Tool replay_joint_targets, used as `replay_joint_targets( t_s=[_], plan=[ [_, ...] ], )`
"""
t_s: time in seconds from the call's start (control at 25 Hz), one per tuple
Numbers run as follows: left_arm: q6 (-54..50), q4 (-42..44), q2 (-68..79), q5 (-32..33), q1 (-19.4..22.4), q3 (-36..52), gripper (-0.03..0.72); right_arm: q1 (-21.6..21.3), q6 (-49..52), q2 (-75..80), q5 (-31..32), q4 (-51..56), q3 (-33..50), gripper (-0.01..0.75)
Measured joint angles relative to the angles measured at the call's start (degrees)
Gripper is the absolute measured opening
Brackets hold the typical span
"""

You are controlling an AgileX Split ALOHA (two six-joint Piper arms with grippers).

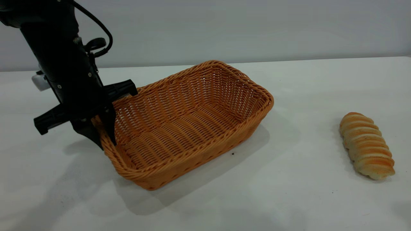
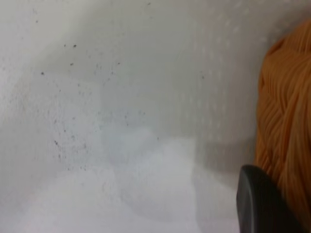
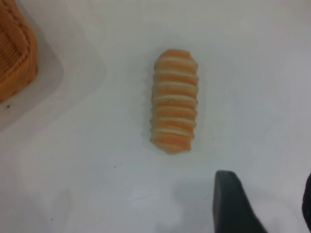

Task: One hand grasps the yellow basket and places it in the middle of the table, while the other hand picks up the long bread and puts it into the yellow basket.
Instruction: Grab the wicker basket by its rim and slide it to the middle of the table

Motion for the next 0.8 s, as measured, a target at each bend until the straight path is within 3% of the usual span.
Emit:
replay_joint_targets(
  t_s=[0.4,0.8],
  plan=[
    [18.36,-5.45,-0.15,2.89,-0.35,-3.19,0.138,0.00,0.00,0.00,0.00,0.00,0.00,0.392],
    [36.63,-6.62,-0.15,2.85,-4.76,-3.23,0.134,0.00,-0.07,0.00,0.05,0.00,0.00,0.392]
  ],
)
